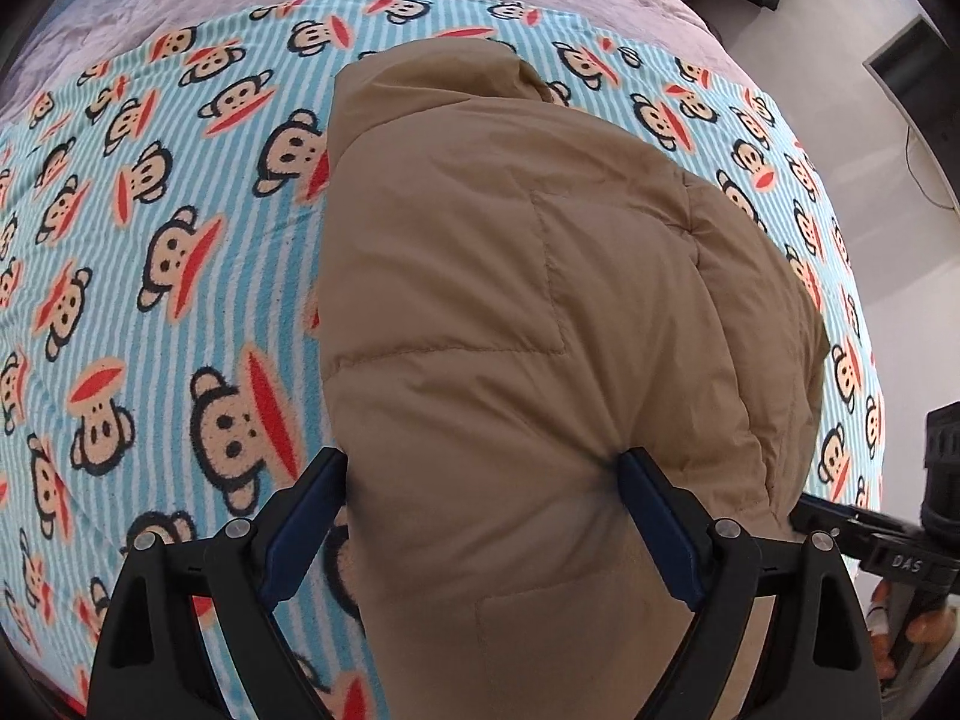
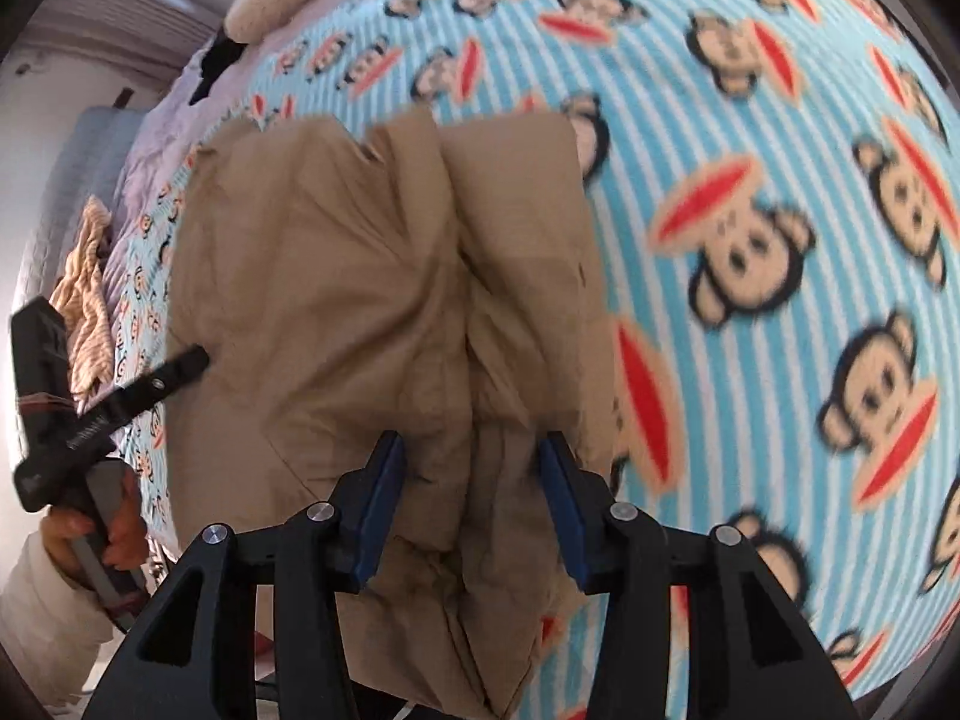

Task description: Fold large clothes

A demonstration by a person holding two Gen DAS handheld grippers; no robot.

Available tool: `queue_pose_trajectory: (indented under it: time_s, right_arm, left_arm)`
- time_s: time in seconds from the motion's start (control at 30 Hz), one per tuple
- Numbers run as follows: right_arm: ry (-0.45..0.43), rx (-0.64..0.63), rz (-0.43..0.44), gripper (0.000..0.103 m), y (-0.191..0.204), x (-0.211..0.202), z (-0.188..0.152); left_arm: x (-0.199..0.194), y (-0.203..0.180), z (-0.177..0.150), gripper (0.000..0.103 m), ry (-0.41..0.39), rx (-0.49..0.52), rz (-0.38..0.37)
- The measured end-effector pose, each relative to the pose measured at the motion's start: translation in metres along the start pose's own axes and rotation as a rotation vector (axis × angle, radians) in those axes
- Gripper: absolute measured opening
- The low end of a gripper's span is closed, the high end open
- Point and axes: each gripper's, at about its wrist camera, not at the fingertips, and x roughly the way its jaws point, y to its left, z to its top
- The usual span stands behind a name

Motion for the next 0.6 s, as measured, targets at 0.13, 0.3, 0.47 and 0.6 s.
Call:
queue_pose_trajectory:
  time_s: [0.13,0.3,0.47,0.6]
  right_arm:
    - [0.006,0.033,0.003,0.05,-0.005,0.015,-0.009]
    - [-0.019,0.066,-0.046,0.051,0.003,0.009,-0.011]
    - [-0.081,0.117,-0.098,0.051,0.013,-0.009,-0.018]
    - [-0.124,0.171,-0.127,0.057,0.016,-0.016,-0.024]
  left_arm:
    - [-0.005,-0.001,-0.005,0.093,0.007,0.02,0.01]
    - [-0.013,-0.002,-0.008,0.093,0.006,0.072,0.031]
    - [-0.02,0.004,-0.009,0.093,0.016,0.097,0.017]
    - [-0.026,0.013,-0.013,0.093,0.029,0.122,-0.004]
